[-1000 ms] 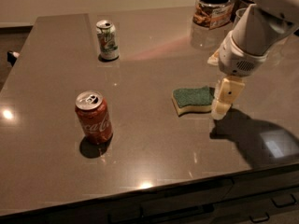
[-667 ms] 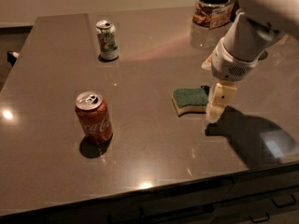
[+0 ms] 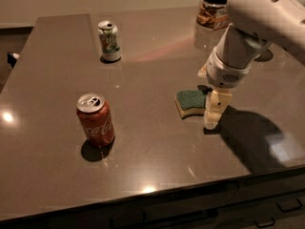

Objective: Move sponge near 7up can

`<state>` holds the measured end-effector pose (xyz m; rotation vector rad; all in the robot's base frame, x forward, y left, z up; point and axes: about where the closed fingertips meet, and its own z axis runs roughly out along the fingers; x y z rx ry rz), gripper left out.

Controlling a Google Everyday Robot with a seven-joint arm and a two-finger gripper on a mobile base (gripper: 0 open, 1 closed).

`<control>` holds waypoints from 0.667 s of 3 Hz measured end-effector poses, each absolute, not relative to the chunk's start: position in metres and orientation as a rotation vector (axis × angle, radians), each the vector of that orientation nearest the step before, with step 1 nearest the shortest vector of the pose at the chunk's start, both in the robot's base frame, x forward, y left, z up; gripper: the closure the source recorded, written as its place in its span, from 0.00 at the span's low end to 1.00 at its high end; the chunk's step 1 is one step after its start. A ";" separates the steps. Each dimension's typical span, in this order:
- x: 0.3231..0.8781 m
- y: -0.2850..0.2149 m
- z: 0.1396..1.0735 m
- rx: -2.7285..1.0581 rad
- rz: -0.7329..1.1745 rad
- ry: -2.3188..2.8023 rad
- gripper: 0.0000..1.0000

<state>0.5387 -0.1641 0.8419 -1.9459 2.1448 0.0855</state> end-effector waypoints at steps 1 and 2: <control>0.541 -0.160 0.834 -1.993 0.103 2.152 0.18; 0.548 -0.156 0.836 -2.022 0.153 2.167 0.49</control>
Offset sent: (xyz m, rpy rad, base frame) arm 0.0112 0.0093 -0.0010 -0.0132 0.1128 0.0521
